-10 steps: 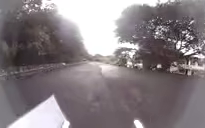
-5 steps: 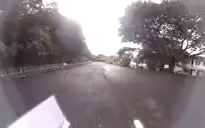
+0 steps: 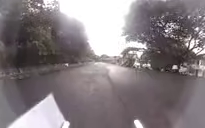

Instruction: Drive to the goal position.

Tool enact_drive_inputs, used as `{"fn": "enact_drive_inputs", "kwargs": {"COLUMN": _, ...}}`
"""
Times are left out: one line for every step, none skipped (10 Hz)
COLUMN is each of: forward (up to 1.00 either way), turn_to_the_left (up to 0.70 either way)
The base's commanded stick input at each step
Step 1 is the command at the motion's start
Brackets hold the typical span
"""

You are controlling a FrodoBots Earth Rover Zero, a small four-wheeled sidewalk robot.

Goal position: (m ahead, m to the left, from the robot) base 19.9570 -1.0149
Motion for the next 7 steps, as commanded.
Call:
{"fn": "enact_drive_inputs", "kwargs": {"forward": 1.0, "turn_to_the_left": 0.0}}
{"fn": "enact_drive_inputs", "kwargs": {"forward": 1.0, "turn_to_the_left": 0.0}}
{"fn": "enact_drive_inputs", "kwargs": {"forward": 1.0, "turn_to_the_left": 0.0}}
{"fn": "enact_drive_inputs", "kwargs": {"forward": 1.0, "turn_to_the_left": 0.0}}
{"fn": "enact_drive_inputs", "kwargs": {"forward": 1.0, "turn_to_the_left": 0.0}}
{"fn": "enact_drive_inputs", "kwargs": {"forward": 1.0, "turn_to_the_left": 0.0}}
{"fn": "enact_drive_inputs", "kwargs": {"forward": 1.0, "turn_to_the_left": 0.0}}
